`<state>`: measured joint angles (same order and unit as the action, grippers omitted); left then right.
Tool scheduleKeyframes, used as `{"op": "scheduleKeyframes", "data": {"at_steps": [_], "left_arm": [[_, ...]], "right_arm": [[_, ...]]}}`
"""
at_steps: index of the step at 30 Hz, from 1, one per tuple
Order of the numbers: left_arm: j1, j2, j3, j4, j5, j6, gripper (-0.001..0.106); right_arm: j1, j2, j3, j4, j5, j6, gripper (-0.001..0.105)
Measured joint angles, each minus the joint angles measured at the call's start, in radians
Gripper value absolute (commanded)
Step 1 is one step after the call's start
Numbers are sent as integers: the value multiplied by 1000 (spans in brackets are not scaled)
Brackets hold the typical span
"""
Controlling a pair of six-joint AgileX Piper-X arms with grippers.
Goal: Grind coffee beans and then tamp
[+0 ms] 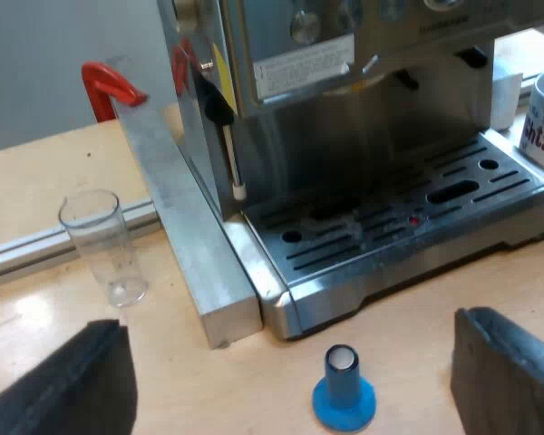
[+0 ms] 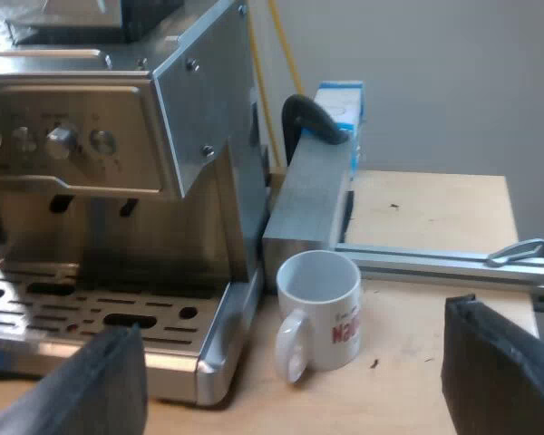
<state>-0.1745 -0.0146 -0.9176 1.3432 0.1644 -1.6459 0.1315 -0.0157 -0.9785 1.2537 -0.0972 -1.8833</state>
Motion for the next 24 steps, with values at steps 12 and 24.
{"op": "scheduleKeyframes", "data": {"at_steps": [12,24], "left_arm": [[0,0,43,-65,-47,-39,73],[0,0,208,-237,-51,-72,73]], "right_arm": [[0,0,100,-76,-50,0,69],[0,0,187,-137,-57,0,69]]}}
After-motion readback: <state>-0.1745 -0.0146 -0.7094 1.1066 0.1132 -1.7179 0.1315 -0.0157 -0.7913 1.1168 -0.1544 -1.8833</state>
